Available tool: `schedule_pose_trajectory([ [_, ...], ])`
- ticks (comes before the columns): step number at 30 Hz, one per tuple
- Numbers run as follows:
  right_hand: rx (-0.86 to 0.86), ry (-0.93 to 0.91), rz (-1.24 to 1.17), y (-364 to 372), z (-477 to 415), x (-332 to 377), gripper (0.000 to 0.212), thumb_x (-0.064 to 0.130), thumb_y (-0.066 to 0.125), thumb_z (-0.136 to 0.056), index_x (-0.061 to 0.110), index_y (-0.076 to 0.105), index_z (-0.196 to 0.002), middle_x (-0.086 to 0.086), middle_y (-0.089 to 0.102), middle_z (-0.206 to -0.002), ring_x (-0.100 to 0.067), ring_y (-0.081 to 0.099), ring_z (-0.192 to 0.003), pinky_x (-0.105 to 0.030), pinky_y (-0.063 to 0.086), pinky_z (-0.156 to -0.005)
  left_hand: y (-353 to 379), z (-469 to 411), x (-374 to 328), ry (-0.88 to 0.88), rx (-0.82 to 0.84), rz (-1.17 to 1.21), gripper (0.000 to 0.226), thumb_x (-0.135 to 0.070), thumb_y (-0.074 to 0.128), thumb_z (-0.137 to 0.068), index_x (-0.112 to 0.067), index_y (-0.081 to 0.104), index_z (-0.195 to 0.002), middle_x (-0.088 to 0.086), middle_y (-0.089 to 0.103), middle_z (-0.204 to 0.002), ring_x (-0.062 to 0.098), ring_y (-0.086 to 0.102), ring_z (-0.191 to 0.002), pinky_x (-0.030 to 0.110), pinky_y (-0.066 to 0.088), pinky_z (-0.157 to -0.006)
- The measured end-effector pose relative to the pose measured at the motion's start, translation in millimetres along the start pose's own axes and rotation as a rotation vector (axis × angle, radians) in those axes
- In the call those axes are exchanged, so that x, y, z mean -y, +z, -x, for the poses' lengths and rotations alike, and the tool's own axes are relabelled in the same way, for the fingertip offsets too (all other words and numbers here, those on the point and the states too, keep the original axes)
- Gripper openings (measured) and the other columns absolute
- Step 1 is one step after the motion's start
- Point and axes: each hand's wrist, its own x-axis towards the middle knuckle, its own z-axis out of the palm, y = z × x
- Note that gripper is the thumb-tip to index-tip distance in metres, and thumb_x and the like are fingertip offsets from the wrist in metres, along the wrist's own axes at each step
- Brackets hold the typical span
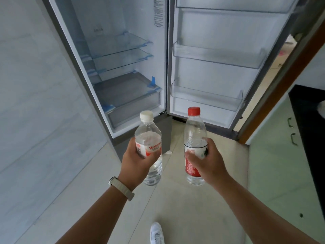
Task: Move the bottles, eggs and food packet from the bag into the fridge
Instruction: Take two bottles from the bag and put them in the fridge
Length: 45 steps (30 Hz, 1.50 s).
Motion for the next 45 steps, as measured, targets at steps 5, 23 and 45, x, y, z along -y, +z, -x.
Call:
schedule_pose_trajectory([
  [5,-0.026,-0.022,0.001,26,-77,32,0.039,0.025,0.080,-0.076,0.036,0.053,-0.103,0.011,0.070,-0.089,-0.002,0.068,-0.080,-0.031,0.056,-0.075,-21,-83,16,-0.014,-0.012,0.026,0.047,-0.028,0.083,-0.077,-0.025,0.057,-0.115,-0.009,0.071,-0.096,0.006,0.070,-0.087,0.019,0.056,-0.071],
  [23,0.055,-0.127,-0.049,74,-234,79,0.036,0.023,0.077,-0.078,0.036,0.051,-0.099,0.012,0.066,-0.091,0.007,0.064,-0.081,-0.013,0.048,-0.062,-48,-227,25,-0.031,-0.124,0.001,0.044,-0.027,0.080,-0.079,-0.032,0.051,-0.111,-0.009,0.067,-0.101,0.011,0.068,-0.089,0.020,0.056,-0.078],
  [45,0.450,-0.325,-0.135,108,-479,117,0.039,0.020,0.077,-0.079,0.034,0.050,-0.104,0.007,0.067,-0.091,0.000,0.066,-0.080,-0.014,0.052,-0.063,-22,-400,-2,-0.065,-0.441,-0.041,0.048,-0.023,0.083,-0.076,-0.022,0.056,-0.115,-0.002,0.071,-0.097,0.011,0.071,-0.087,0.028,0.059,-0.076],
])
